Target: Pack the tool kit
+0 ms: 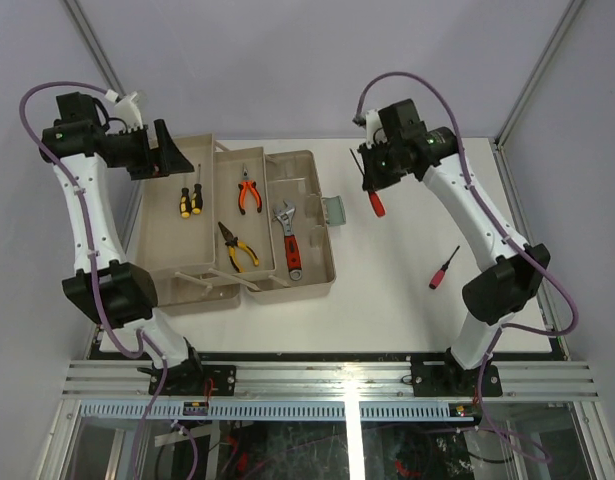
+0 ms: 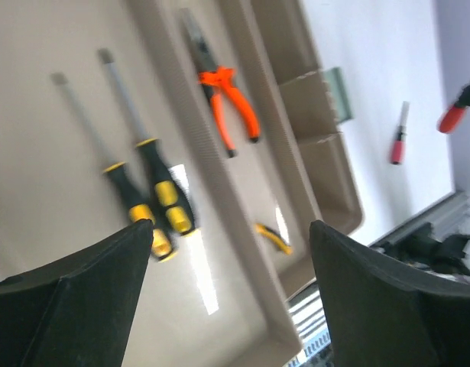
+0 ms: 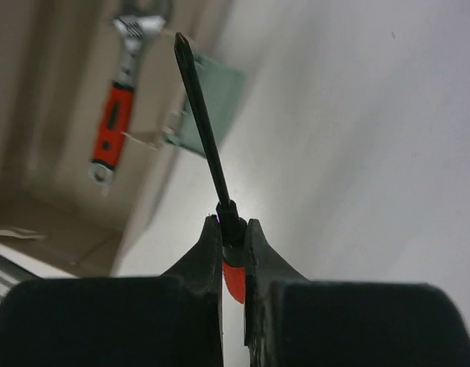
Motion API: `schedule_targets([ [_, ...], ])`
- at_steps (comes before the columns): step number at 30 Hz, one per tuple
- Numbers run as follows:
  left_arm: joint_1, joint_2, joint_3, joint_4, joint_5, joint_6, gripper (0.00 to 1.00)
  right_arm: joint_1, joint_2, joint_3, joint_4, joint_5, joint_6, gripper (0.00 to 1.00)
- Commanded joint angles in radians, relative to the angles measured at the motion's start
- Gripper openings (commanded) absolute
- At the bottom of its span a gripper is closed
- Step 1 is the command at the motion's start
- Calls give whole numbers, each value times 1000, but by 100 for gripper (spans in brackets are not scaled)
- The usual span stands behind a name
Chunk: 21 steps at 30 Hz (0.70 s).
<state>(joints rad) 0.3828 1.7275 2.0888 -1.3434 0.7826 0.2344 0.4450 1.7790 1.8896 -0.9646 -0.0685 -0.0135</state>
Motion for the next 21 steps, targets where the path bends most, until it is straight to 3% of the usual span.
schedule_targets([
  [1, -118, -99, -80, 199, 234, -141, 83, -6, -84, 92, 139, -309, 149, 0],
  [4, -219, -176, -209, 448, 322, -290, 86, -6, -110, 49, 319, -477, 283, 0],
  [9, -373, -238, -377, 813, 313, -528, 88, -3, -151, -96, 659, -696, 567, 0],
  [13, -466, -227, -407, 888, 285, -576, 88, -2, -203, -232, 917, -752, 713, 0],
  [21, -588, -221, -472, 952, 247, -588, 89, 0, -222, -320, 1168, -810, 867, 0],
])
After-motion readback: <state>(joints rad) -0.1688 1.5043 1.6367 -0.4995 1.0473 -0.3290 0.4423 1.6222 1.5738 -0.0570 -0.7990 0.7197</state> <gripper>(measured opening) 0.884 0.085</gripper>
